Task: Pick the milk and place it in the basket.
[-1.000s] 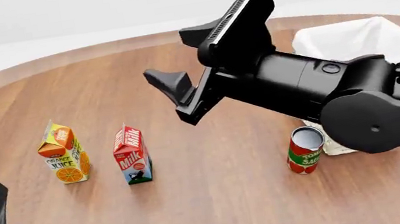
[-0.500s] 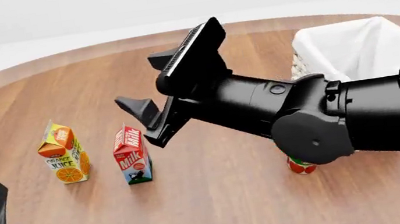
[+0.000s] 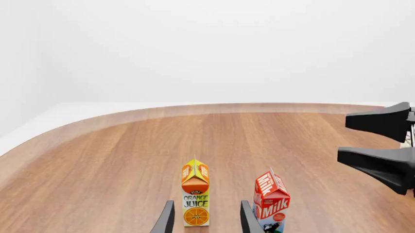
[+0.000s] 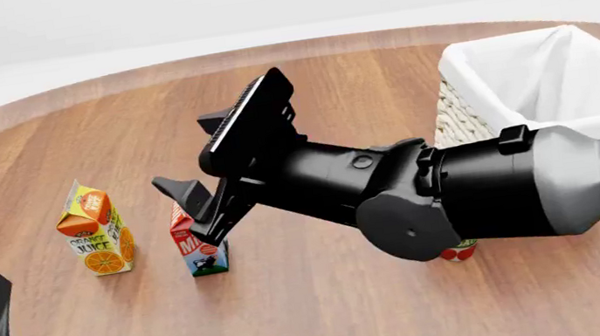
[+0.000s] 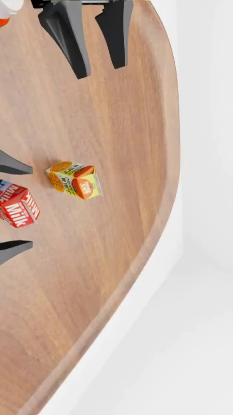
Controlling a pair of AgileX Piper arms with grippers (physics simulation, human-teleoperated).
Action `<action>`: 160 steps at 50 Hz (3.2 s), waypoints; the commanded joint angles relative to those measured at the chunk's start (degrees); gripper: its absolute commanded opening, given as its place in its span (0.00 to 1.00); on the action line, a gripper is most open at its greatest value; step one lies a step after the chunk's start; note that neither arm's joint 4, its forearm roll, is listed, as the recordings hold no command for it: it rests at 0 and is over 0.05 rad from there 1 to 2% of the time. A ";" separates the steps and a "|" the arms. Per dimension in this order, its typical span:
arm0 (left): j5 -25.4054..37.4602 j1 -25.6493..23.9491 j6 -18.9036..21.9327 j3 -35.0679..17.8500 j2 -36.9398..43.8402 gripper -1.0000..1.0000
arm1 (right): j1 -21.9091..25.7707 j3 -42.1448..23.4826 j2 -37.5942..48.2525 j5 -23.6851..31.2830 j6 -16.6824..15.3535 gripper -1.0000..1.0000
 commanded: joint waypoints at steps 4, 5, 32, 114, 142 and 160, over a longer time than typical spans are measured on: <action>0.00 0.00 0.00 0.00 0.00 1.00 | -0.61 -1.25 2.88 -0.67 0.44 1.00; 0.00 0.00 0.00 0.00 0.00 1.00 | -0.74 -1.38 3.14 -0.68 0.46 1.00; 0.00 0.00 0.00 0.00 0.00 1.00 | -1.96 -3.07 13.03 -3.49 -1.47 1.00; 0.00 0.00 0.00 0.00 0.00 1.00 | -2.48 -10.60 19.44 0.77 -1.38 1.00; 0.00 0.00 0.00 0.00 0.00 1.00 | -2.48 -16.18 23.89 5.69 -1.69 1.00; 0.00 0.00 0.00 0.00 0.00 1.00 | -3.79 -17.85 25.36 7.52 -1.50 1.00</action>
